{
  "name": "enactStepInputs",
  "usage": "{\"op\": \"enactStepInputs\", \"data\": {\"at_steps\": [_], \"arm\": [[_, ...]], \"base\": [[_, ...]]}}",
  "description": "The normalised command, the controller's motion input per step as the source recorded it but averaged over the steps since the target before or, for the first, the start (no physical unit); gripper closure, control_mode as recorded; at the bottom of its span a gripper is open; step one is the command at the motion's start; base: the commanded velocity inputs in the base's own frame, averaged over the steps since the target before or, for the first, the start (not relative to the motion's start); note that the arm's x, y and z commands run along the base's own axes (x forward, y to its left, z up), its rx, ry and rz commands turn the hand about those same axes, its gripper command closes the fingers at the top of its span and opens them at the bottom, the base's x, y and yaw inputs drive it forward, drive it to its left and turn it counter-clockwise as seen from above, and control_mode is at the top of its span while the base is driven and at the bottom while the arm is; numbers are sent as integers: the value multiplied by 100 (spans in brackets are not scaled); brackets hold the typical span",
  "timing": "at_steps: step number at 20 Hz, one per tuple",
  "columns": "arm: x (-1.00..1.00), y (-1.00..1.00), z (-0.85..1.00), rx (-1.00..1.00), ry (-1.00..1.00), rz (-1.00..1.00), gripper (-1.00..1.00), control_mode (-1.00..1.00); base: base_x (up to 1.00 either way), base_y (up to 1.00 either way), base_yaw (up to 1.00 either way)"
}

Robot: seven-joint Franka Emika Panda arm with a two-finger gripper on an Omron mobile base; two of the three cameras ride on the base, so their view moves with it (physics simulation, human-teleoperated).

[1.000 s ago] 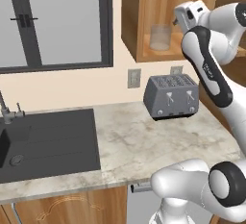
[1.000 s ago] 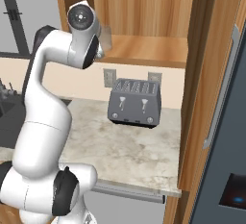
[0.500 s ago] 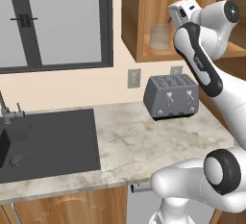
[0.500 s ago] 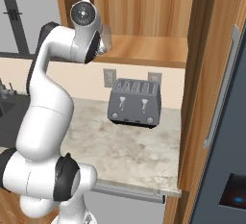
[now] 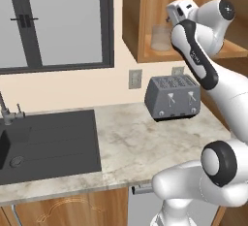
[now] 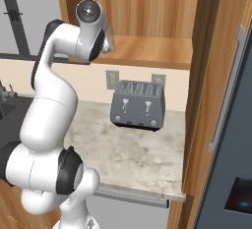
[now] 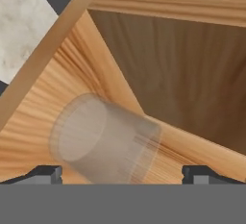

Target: There is a bowl on the dining counter. Grab a lemon wedge from the fridge and place it in the bowl. Then get the liquor bottle and glass cup from the cabinet and place them next to the bowl.

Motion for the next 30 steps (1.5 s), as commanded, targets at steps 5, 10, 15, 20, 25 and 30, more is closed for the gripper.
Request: {"op": "enactStepInputs", "data": {"at_steps": [5,10,15,20,25,30], "arm": [[30,0,-2,0,3,0,-100,-100],[26,0,-7,0,1,0,-100,-100],[22,0,-12,0,1,0,-100,-100],[19,0,-13,0,1,0,-100,-100],[18,0,-11,0,0,0,-100,-100],[9,0,-12,0,0,0,-100,-100]], "base": [[0,0,0],[0,0,0],[0,0,0],[0,0,0],[0,0,0],[0,0,0]]}}
